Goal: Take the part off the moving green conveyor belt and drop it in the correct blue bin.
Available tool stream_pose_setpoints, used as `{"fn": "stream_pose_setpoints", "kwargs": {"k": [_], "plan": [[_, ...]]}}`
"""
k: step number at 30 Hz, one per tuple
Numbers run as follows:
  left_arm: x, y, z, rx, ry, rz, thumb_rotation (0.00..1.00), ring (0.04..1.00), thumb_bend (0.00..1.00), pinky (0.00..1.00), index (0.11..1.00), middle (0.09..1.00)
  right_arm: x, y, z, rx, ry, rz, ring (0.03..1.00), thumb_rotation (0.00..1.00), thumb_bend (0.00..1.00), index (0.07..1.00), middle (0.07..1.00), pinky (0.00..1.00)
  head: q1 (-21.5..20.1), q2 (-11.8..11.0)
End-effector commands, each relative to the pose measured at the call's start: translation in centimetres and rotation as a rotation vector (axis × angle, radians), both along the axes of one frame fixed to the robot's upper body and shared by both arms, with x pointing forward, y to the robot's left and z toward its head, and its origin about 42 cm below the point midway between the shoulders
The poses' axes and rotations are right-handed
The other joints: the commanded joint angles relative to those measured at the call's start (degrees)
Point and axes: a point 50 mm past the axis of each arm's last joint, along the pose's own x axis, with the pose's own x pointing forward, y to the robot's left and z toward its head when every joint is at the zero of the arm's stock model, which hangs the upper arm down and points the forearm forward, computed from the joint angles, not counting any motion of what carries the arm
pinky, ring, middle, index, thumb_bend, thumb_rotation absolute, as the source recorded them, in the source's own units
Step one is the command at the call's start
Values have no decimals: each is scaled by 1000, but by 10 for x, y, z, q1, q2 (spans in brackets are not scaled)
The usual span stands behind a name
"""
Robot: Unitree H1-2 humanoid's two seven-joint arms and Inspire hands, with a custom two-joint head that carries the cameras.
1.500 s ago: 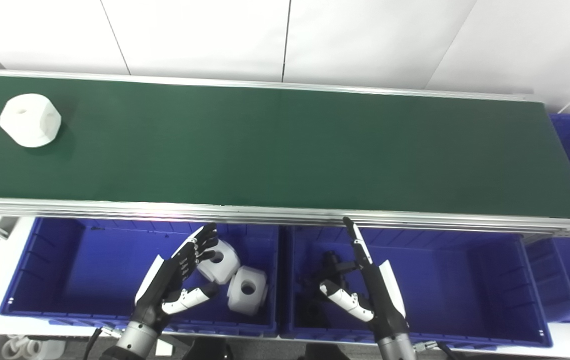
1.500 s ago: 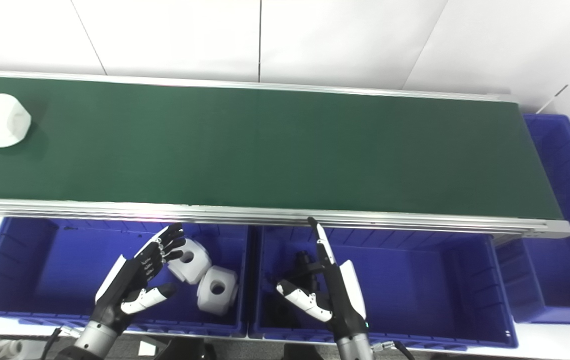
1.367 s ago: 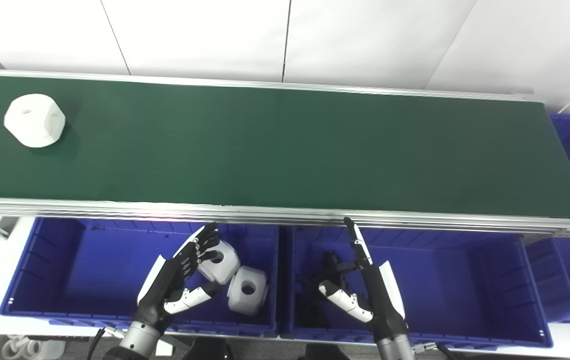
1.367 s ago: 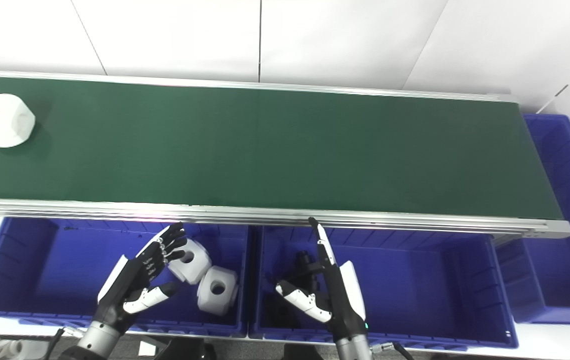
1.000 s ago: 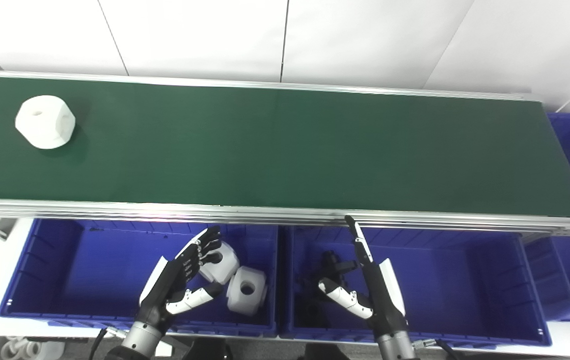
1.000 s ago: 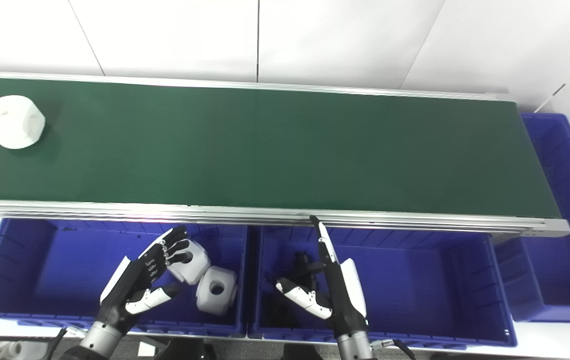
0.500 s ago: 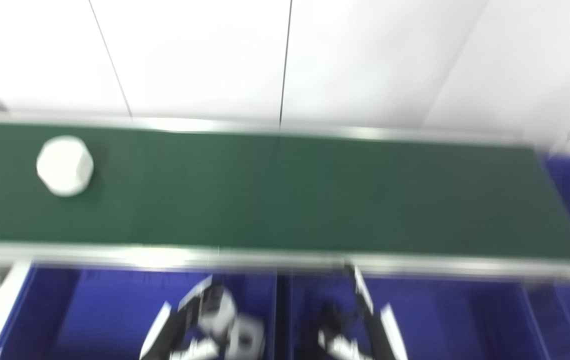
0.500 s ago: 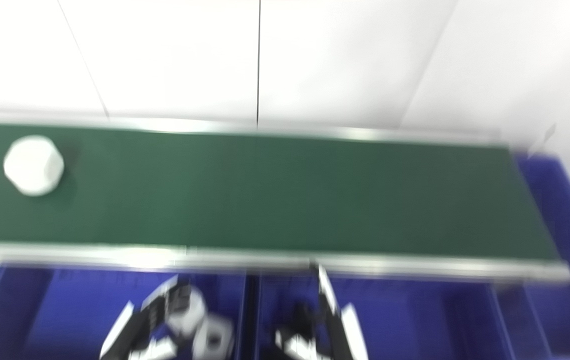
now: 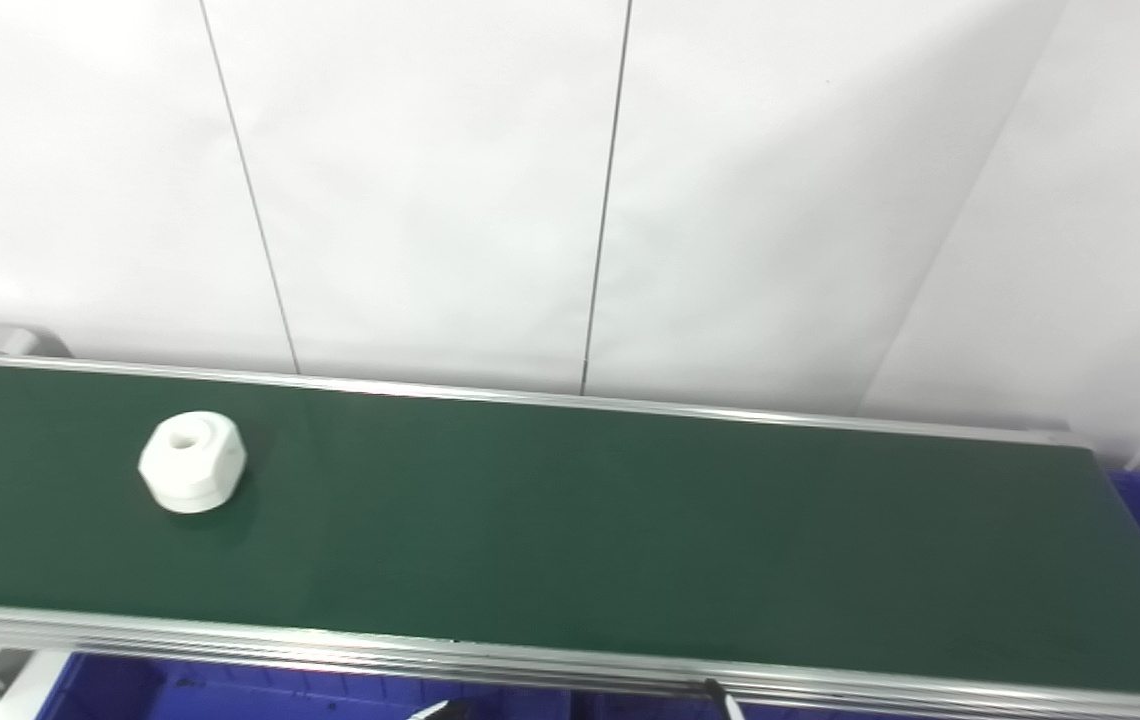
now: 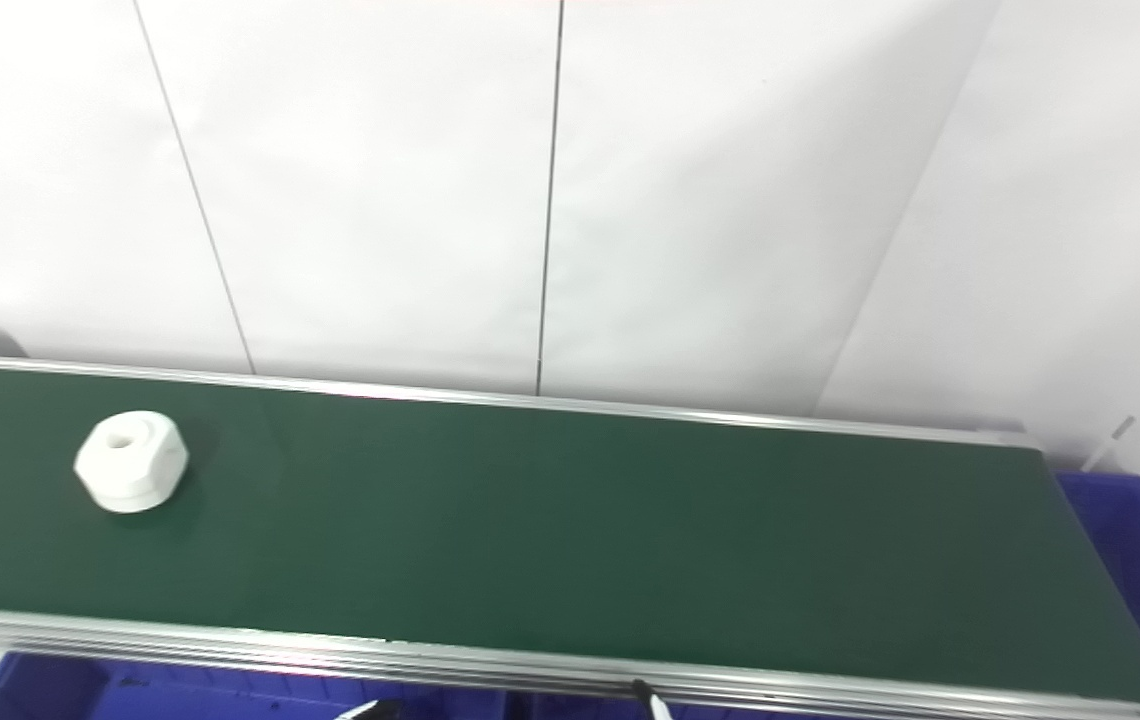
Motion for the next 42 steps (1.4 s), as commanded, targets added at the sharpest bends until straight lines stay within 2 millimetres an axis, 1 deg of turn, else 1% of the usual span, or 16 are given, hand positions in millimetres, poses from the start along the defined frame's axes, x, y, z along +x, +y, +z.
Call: {"fn": "stream_pose_setpoints", "kwargs": {"k": [1, 2, 4, 9, 13, 15, 19, 22, 25, 27, 31, 34, 37, 38, 41, 42], "plan": [[7, -1, 9, -21, -50, 9, 549, 824, 833, 735, 833, 861, 4, 0, 7, 34, -71, 6, 1000, 736, 850, 1000, 1000, 945, 0, 0], [6, -1, 11, -23, -58, 4, 547, 824, 833, 735, 833, 861, 5, -1, 7, 34, -70, 7, 1000, 736, 851, 1000, 1000, 946, 14, -1], [6, -1, 16, -23, -75, -6, 563, 822, 847, 734, 828, 859, 5, -2, 6, 33, -66, 8, 1000, 730, 856, 1000, 1000, 909, 24, -5], [6, -1, 33, -58, -121, -31, 549, 790, 884, 697, 811, 837, 7, -5, 4, 20, -61, 15, 1000, 743, 862, 1000, 1000, 956, 58, -19], [8, 1, 59, -72, -211, -46, 541, 785, 876, 695, 803, 836, 7, -6, 3, 24, -53, 20, 1000, 739, 863, 1000, 1000, 953, 76, -25], [12, 4, 72, -63, -268, -52, 554, 776, 865, 683, 802, 835, 8, -7, 3, 29, -50, 21, 1000, 726, 859, 1000, 1000, 990, 80, -26], [19, 11, 90, -52, -339, -67, 579, 756, 863, 675, 788, 810, 10, -6, 2, 27, -52, 24, 1000, 732, 847, 1000, 1000, 962, 82, -30], [31, 21, 102, -42, -387, -68, 577, 729, 847, 642, 763, 790, 11, -6, 2, 3, -61, 34, 1000, 754, 849, 1000, 1000, 991, 80, -31], [40, 27, 112, -22, -438, -56, 544, 718, 830, 622, 749, 784, 11, -6, 2, 3, -64, 36, 1000, 758, 854, 1000, 1000, 993, 79, -30], [48, 31, 121, -38, -464, -51, 478, 735, 824, 645, 748, 786, 12, -6, 3, 3, -65, 40, 1000, 754, 854, 1000, 1000, 994, 77, -31], [64, 42, 139, 2, -537, -70, 468, 765, 814, 677, 767, 806, 13, -6, 3, -2, -74, 36, 999, 749, 863, 1000, 1000, 993, 78, -30], [73, 48, 149, 25, -576, -82, 406, 798, 788, 709, 797, 841, 13, -7, 3, -14, -79, 35, 1000, 766, 879, 1000, 1000, 989, 79, -29], [94, 56, 163, 93, -653, -68, 368, 820, 784, 731, 818, 859, 12, -8, 4, -7, -79, 36, 1000, 753, 873, 1000, 1000, 998, 80, -27], [102, 59, 167, 126, -680, -65, 381, 834, 796, 748, 830, 871, 12, -8, 4, -9, -80, 36, 999, 751, 871, 1000, 997, 999, 80, -24], [123, 68, 176, 211, -722, -66, 374, 885, 817, 831, 874, 910, 12, -9, 4, -21, -87, 43, 973, 766, 864, 1000, 975, 1000, 80, -22], [129, 70, 178, 233, -726, -68, 369, 893, 815, 843, 881, 916, 12, -9, 5, -17, -86, 45, 970, 769, 866, 1000, 973, 1000, 78, -16]]}}
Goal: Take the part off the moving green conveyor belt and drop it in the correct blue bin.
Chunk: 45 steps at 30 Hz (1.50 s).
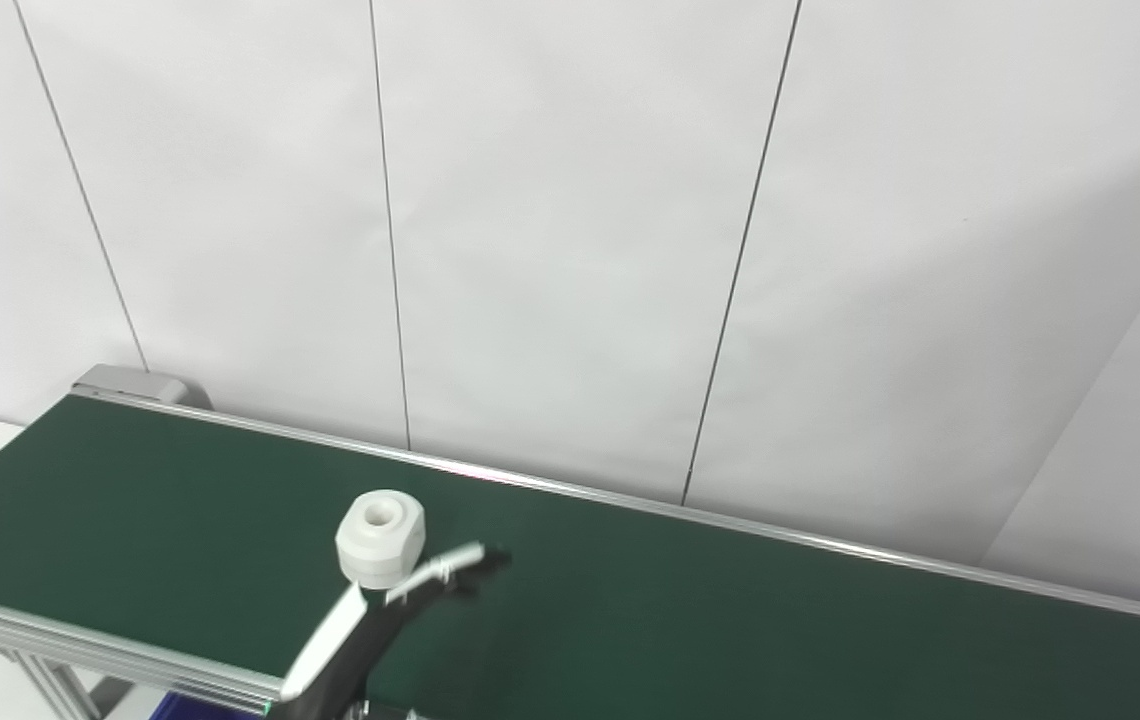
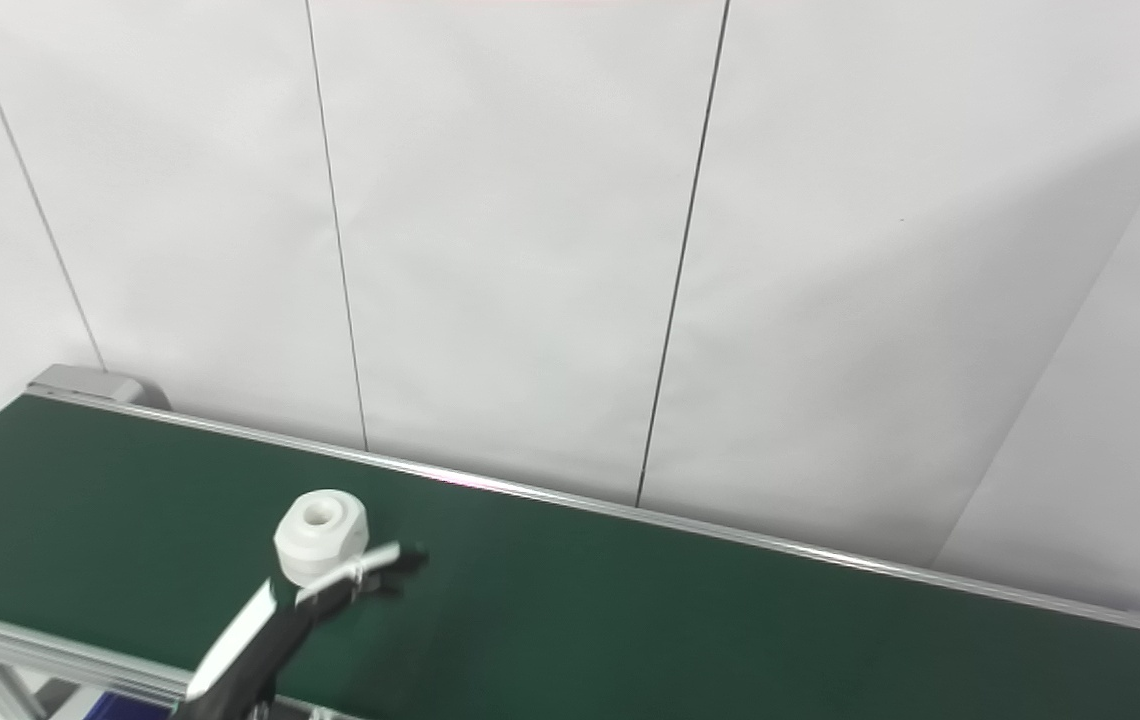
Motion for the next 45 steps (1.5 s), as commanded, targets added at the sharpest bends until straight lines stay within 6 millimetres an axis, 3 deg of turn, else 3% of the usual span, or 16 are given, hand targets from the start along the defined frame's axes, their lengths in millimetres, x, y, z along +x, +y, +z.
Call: {"fn": "stream_pose_setpoints", "kwargs": {"k": [1, 5, 6, 8, 9, 12, 14, 15, 19, 24, 32, 37, 45], "plan": [[16, 5, 17, 53, -68, -15, 363, 903, 811, 854, 890, 925, 6, 1, 11, 38, -77, 22, 971, 766, 867, 1000, 978, 1000, -3, 7], [39, 3, 31, 169, -58, 42, 344, 943, 779, 883, 927, 972, 6, 1, 14, 51, -83, 22, 979, 750, 861, 1000, 992, 1000, -12, 21], [44, 2, 34, 184, -51, 53, 347, 947, 777, 890, 933, 977, 7, 1, 15, 50, -88, 22, 981, 746, 858, 1000, 994, 1000, -18, 42], [56, 1, 39, 194, -34, 62, 286, 959, 758, 914, 946, 985, 8, 1, 17, 43, -101, 25, 975, 752, 855, 1000, 989, 1000, -23, 62], [61, 1, 42, 194, -25, 64, 240, 953, 753, 907, 950, 987, 8, 1, 17, 40, -107, 27, 967, 752, 845, 1000, 978, 1000, -23, 62], [79, 0, 49, 263, -8, 93, 207, 921, 759, 850, 939, 983, 10, 0, 19, 45, -114, 32, 971, 757, 858, 1000, 978, 1000, -34, 94], [87, -1, 52, 294, -1, 104, 199, 922, 767, 848, 933, 985, 11, -1, 21, 43, -123, 36, 980, 785, 872, 1000, 980, 1000, -38, 104], [92, -1, 54, 310, 6, 105, 197, 926, 773, 850, 933, 987, 11, -1, 23, 46, -128, 37, 978, 795, 882, 1000, 983, 1000, -42, 123], [111, 1, 60, 365, 37, 112, 195, 931, 788, 844, 934, 991, 13, 0, 28, 62, -141, 35, 960, 804, 893, 1000, 982, 984, -47, 143], [130, 3, 62, 456, 90, 124, 215, 939, 852, 854, 943, 997, 13, 1, 33, 67, -162, 31, 954, 828, 858, 1000, 973, 971, -47, 157], [151, 1, 56, 600, 249, 101, 159, 996, 962, 919, 995, 1000, 11, 0, 36, 70, -171, 32, 957, 871, 819, 1000, 982, 989, -36, 170], [156, -1, 49, 656, 324, 85, 158, 1000, 978, 995, 993, 1000, 9, -1, 37, 77, -165, 29, 965, 876, 809, 1000, 994, 992, -31, 170], [164, -1, 38, 773, 496, 64, 145, 1000, 978, 1000, 969, 1000, 9, 1, 37, 78, -170, 28, 980, 879, 801, 1000, 999, 959, -31, 168]]}}
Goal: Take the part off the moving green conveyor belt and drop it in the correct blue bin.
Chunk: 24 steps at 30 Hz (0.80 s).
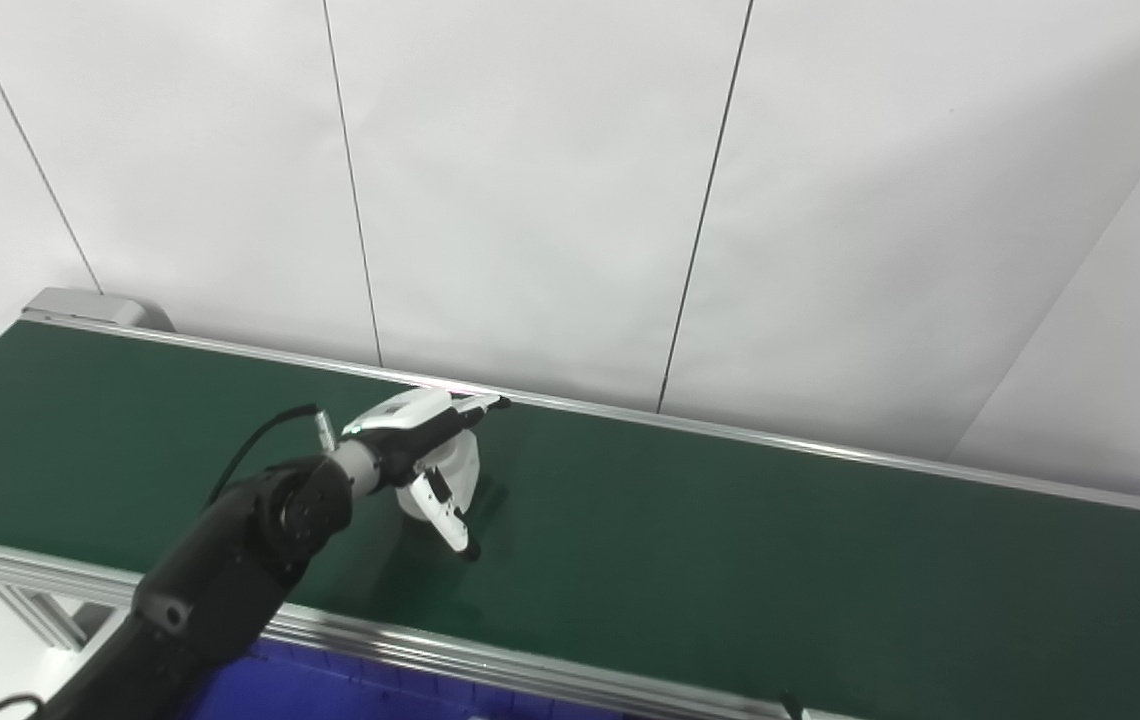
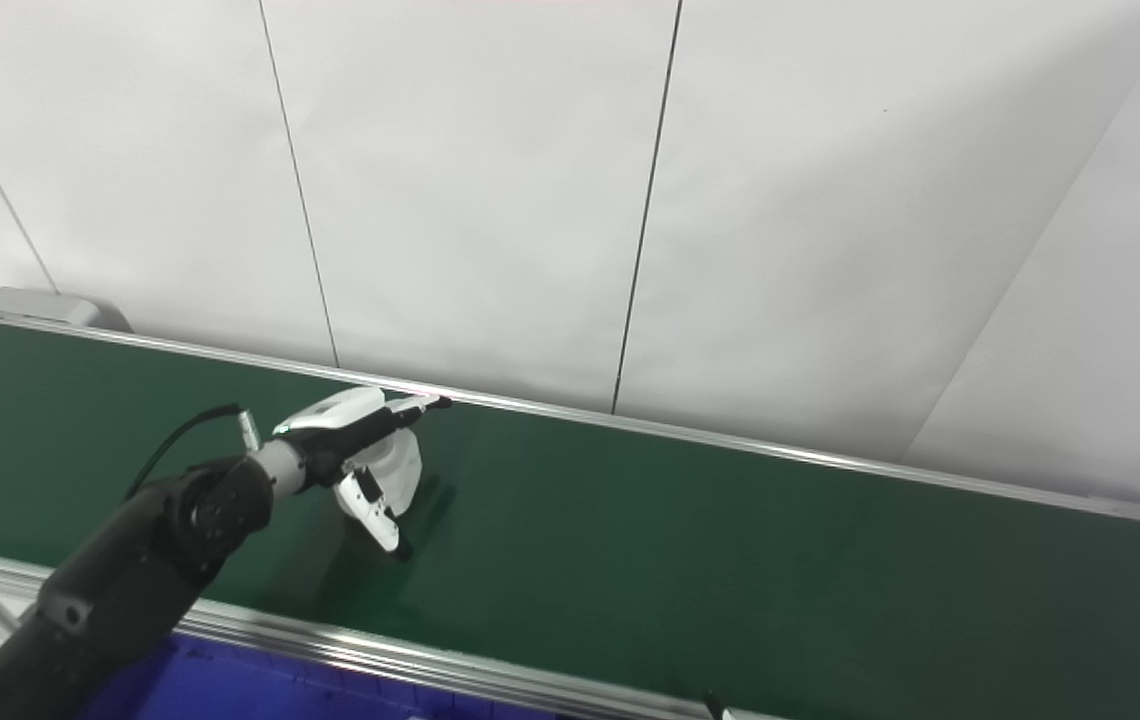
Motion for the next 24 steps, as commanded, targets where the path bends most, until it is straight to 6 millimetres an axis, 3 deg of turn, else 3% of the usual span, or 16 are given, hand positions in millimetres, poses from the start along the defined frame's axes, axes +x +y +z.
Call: {"fn": "stream_pose_setpoints", "kwargs": {"k": [1, 5, 9, 10, 11, 12, 13, 14, 15, 16, 17, 19, 24], "plan": [[10, 6, 14, 38, 4, 12, 144, 1000, 976, 1000, 969, 1000, 5, 4, 13, 49, -89, 6, 981, 878, 800, 1000, 1000, 957, -1, -1], [13, 2, 4, 120, 96, 26, 76, 1000, 950, 1000, 959, 1000, 4, 4, 13, 51, -87, 0, 978, 884, 803, 1000, 1000, 965, -1, -3], [13, 1, -5, 152, 71, 52, 4, 1000, 870, 1000, 937, 1000, 4, 5, 13, 48, -92, -2, 978, 891, 810, 1000, 1000, 944, -1, -5], [12, 1, -7, 142, 52, 60, 1, 903, 795, 842, 882, 965, 4, 5, 13, 47, -93, -3, 975, 893, 805, 1000, 998, 956, -1, -5], [13, 1, -10, 119, 29, 76, 0, 870, 770, 788, 863, 953, 4, 5, 13, 47, -92, -3, 974, 894, 803, 1000, 997, 961, -2, -5], [13, 2, -12, 104, 14, 86, 0, 794, 680, 656, 815, 896, 4, 5, 12, 48, -91, -3, 980, 893, 802, 1000, 999, 959, -2, -5], [15, 3, -14, 99, 1, 99, 0, 755, 635, 589, 790, 866, 4, 5, 12, 47, -89, -3, 983, 892, 801, 1000, 1000, 957, -2, -6], [15, 3, -16, 93, -11, 109, 0, 684, 561, 542, 704, 782, 4, 5, 12, 48, -88, -3, 989, 896, 810, 1000, 1000, 946, -2, -6], [16, 4, -17, 83, -22, 115, 13, 625, 526, 524, 577, 686, 4, 5, 12, 49, -88, -3, 990, 894, 806, 1000, 1000, 950, -2, -6], [16, 4, -18, 74, -30, 119, 4, 586, 515, 523, 508, 581, 4, 5, 12, 51, -88, -3, 991, 890, 798, 1000, 1000, 957, -2, -6], [16, 4, -19, 64, -43, 122, 3, 582, 514, 523, 501, 571, 4, 5, 12, 48, -91, -5, 991, 889, 797, 1000, 1000, 958, -2, -6], [15, 3, -20, 47, -65, 127, 0, 476, 500, 481, 488, 540, 4, 5, 12, 41, -96, -8, 965, 898, 792, 1000, 990, 943, -2, -6], [11, 2, -28, 11, -134, 126, 0, 447, 499, 460, 484, 525, 4, 4, 12, 42, -96, -7, 970, 898, 794, 1000, 1000, 917, -3, -6]]}}
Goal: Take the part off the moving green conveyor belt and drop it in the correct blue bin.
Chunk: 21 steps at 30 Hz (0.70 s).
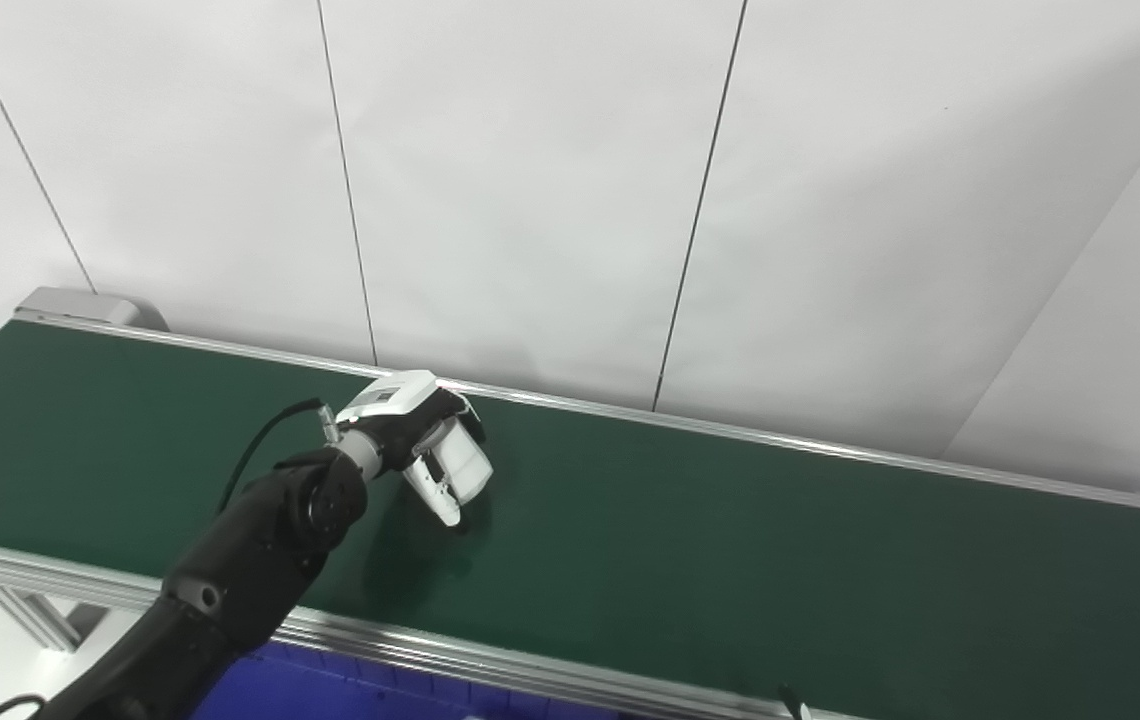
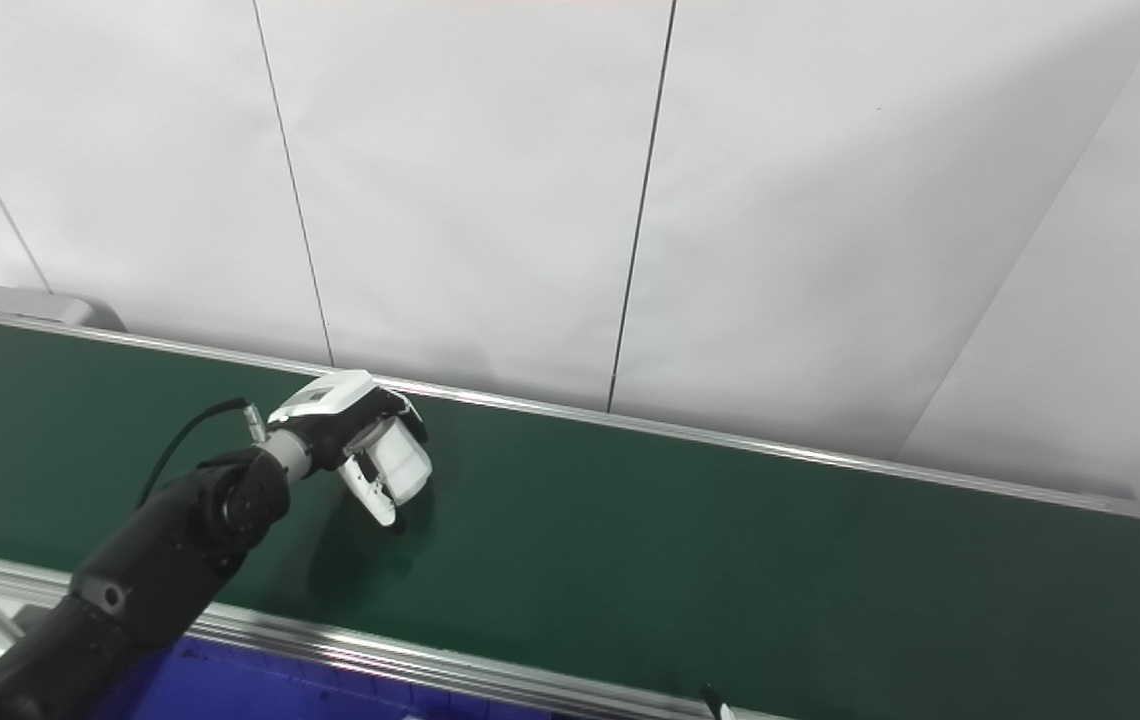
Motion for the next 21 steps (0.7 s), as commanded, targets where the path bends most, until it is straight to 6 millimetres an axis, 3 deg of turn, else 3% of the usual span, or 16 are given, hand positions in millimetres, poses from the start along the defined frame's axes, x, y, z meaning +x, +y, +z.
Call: {"fn": "stream_pose_setpoints", "kwargs": {"k": [1, 8, 11, 16, 21], "plan": [[-2, 6, -5, 4, -36, 5, 0, 452, 499, 486, 478, 530, 5, 1, 11, 41, -82, 14, 981, 895, 776, 1000, 1000, 952, 0, 0], [-6, 7, -11, -53, -101, -8, 0, 428, 499, 407, 488, 529, 4, 1, 10, 32, -85, 12, 975, 915, 790, 1000, 998, 951, -1, -1], [-8, 10, -10, -95, -134, -23, 0, 443, 498, 454, 478, 533, 3, 2, 10, 33, -84, 9, 972, 920, 796, 1000, 998, 949, -5, 2], [-26, 17, 15, -298, -245, -34, 0, 444, 498, 454, 482, 524, 1, 4, 13, 30, -94, 14, 979, 925, 778, 1000, 1000, 945, -21, 11], [-59, 19, 38, -438, -288, -107, 0, 488, 497, 493, 452, 524, 1, 7, 16, 52, -94, 21, 977, 894, 774, 1000, 999, 962, -46, 18]]}}
